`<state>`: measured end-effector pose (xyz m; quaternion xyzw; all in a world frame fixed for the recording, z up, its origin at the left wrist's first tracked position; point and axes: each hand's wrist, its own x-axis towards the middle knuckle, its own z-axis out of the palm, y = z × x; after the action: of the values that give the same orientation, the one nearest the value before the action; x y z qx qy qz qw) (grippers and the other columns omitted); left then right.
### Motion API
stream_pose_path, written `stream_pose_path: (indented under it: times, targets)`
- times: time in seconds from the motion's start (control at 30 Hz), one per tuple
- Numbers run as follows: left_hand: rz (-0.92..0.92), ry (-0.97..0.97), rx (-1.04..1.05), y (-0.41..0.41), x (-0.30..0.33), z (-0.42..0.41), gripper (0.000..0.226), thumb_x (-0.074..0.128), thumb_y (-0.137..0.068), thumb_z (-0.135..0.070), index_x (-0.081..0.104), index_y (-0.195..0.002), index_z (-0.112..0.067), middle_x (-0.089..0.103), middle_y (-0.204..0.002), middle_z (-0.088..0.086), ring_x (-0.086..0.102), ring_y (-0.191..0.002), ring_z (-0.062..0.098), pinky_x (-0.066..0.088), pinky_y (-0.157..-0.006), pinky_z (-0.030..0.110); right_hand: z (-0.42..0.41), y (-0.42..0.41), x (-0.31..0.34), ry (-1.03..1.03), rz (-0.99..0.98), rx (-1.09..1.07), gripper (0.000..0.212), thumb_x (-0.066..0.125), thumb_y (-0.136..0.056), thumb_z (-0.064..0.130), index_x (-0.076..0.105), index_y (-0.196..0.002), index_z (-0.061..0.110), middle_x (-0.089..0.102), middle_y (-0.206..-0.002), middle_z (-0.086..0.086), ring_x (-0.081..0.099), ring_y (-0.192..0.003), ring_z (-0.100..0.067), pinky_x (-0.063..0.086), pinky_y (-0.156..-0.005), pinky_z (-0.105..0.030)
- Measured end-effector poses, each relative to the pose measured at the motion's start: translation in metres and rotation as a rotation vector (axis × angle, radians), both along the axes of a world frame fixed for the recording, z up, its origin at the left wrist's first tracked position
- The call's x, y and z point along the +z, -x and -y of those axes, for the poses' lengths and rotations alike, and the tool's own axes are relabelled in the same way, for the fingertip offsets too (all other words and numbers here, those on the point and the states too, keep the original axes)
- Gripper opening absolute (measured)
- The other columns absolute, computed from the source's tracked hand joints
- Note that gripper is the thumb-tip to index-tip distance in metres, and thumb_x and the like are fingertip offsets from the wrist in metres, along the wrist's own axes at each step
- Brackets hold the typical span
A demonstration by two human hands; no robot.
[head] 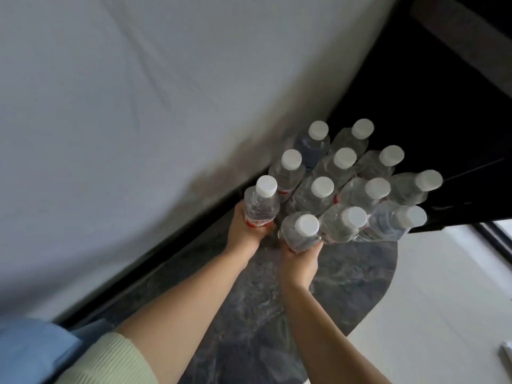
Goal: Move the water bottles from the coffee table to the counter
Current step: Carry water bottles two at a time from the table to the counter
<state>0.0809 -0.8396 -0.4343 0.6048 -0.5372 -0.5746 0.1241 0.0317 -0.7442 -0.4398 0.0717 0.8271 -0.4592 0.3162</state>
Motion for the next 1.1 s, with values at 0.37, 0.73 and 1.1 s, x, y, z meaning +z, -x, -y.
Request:
stream_pose_path:
  times: [0.37, 0.73, 1.1]
  targets:
    - [-0.229, -0.107, -0.084, -0.003, -0.023, -0.006, 0.085, 0.079, -0.076, -0.013, 0.033, -0.145, -0.032, 0.055, -0.137, -0.006, 0.055, -0.121, 0.010, 0.048, -0.086, 0.020, 0.004, -0.009, -0.008, 0.038, 0.061, 0.017, 0.064, 0.064, -0.087, 0.015, 0.034, -0.143, 0.023, 0.060, -0.128, -0.004, 0.056, -0.118, -0.025, 0.046, -0.101, -0.043]
    - [-0.045, -0.026, -0.080, -0.020, 0.049, -0.023, 0.084, 0.072, -0.084, -0.029, 0.021, -0.151, -0.021, 0.037, -0.152, 0.002, 0.038, -0.138, 0.016, 0.032, -0.113, 0.037, -0.059, 0.008, 0.045, -0.033, 0.022, 0.105, 0.076, 0.063, -0.092, 0.032, 0.020, -0.151, 0.014, 0.035, -0.153, -0.011, 0.035, -0.140, -0.024, 0.033, -0.111, -0.036]
    - [-0.079, 0.226, -0.202, 0.029, 0.186, -0.014, 0.077, 0.064, -0.089, -0.031, 0.021, -0.151, -0.018, 0.031, -0.153, 0.010, 0.033, -0.140, 0.024, 0.033, -0.113, 0.044, -0.066, 0.081, 0.178, 0.018, -0.254, 0.195, 0.060, 0.052, -0.096, 0.035, 0.029, -0.148, 0.016, 0.039, -0.148, -0.011, 0.044, -0.131, -0.027, 0.038, -0.096, -0.032]
